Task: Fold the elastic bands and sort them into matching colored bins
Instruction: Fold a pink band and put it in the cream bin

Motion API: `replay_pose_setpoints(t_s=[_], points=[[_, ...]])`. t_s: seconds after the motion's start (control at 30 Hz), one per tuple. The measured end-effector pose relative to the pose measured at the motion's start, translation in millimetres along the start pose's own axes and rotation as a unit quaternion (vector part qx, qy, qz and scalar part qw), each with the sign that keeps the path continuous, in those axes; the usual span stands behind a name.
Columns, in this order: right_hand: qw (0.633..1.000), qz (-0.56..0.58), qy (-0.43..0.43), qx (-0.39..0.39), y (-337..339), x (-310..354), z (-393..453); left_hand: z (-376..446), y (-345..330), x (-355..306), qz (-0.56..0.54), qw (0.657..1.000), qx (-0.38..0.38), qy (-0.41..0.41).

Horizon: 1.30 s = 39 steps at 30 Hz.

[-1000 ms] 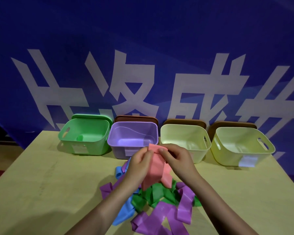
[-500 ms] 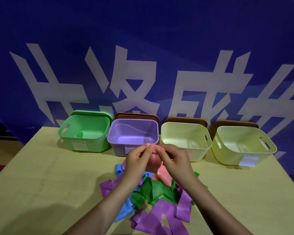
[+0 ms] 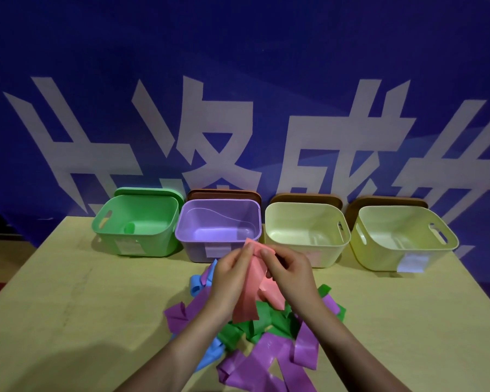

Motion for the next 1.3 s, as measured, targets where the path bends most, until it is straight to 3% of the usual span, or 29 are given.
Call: replay_pose_setpoints(t_s=[0.2,0.37,0.63,0.73,0.97,1.3], points=[[0.998,-0.036,0.043,-0.004,3,3,0,2,-1,12,0.002,0.999,0.006,0.040],[0.976,-0.153,0.151,0.016,5,12,0,6,-1,19,-0.010,0.997,0.009,0.078],[0.946,-0.207,0.211,0.133,4,19,5,5,-4,19,-0.047,0.995,0.028,0.079],[0.956,-0.177,0.173,0.159,6,19,5,6,-7,14,-0.052,0.996,0.044,0.061],[0.994,-0.056,0.003,0.089,11,3,9,4,-12,2,0.031,0.995,0.089,-0.018],[0.999,0.018,0.025,0.045,8,15,3,2,-8,-15,0.117,0.985,0.055,-0.116]])
Point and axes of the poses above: each hand's wrist, its own z-axis towards the middle knuckle, its own y-axis out of the back of the hand, x = y × z, the point moved 8 cm from there along z, towards the middle knuckle, and after that the axes turned 2 degrees about -x, right-handed, at the moved point
